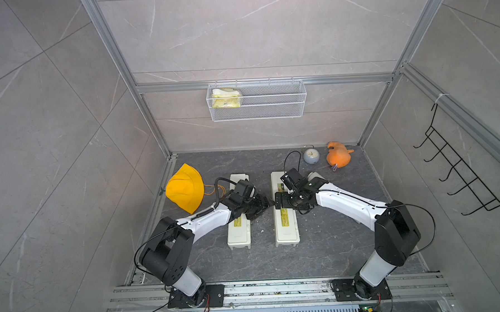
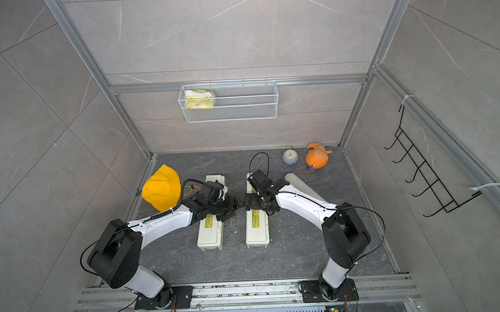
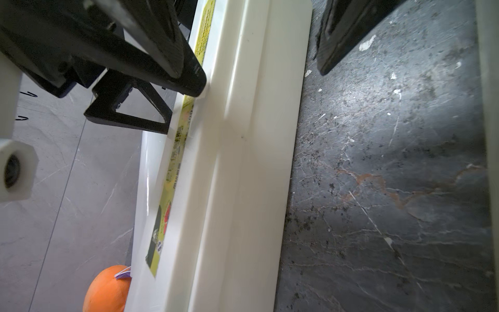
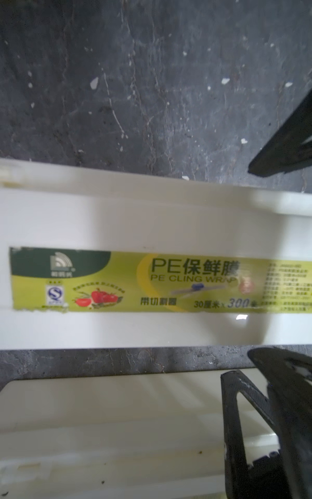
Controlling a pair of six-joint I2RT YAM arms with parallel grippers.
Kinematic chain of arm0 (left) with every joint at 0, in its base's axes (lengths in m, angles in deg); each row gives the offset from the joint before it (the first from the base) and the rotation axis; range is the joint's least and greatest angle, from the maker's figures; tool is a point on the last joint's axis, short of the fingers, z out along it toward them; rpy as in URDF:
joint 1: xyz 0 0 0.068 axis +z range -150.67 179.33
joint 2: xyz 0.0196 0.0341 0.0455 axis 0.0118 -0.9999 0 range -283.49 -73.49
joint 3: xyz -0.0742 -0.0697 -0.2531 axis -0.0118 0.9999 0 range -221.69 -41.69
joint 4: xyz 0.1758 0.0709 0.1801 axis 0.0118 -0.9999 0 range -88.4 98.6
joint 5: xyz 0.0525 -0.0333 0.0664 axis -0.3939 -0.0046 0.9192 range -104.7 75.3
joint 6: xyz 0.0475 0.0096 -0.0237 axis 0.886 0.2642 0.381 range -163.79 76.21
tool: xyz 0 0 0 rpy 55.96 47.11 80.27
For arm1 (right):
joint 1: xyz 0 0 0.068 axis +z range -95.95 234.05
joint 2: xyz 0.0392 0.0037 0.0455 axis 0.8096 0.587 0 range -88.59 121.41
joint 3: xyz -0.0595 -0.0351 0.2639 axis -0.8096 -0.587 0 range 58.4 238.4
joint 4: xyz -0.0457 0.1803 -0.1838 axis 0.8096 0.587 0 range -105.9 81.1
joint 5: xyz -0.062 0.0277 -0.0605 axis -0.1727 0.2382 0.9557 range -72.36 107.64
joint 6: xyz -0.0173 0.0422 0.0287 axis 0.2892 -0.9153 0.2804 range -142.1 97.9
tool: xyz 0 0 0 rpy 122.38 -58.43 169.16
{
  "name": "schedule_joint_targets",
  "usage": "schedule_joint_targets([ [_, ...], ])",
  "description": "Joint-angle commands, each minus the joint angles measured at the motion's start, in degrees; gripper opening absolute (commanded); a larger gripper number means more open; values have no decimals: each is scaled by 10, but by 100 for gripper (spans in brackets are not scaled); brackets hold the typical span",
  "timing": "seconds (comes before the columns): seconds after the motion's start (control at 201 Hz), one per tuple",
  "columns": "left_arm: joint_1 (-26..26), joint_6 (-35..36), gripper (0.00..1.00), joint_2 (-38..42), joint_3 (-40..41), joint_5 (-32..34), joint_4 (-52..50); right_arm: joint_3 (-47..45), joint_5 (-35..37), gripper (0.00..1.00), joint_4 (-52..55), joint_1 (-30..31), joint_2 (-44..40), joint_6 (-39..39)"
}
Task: Put plastic wrap rolls into dispensers
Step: Close the lid on the plastic wrap cutting box.
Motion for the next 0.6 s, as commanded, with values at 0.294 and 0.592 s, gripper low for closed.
schedule_joint_targets([
  [0.294, -14, 0, 79, -72, -76, -20, 5, -56, -54, 100, -21, -6, -86, 38],
  [0.592, -18, -3, 78, -87, -86, -22, -10, -192, -182, 97, -96, -46, -186, 31],
])
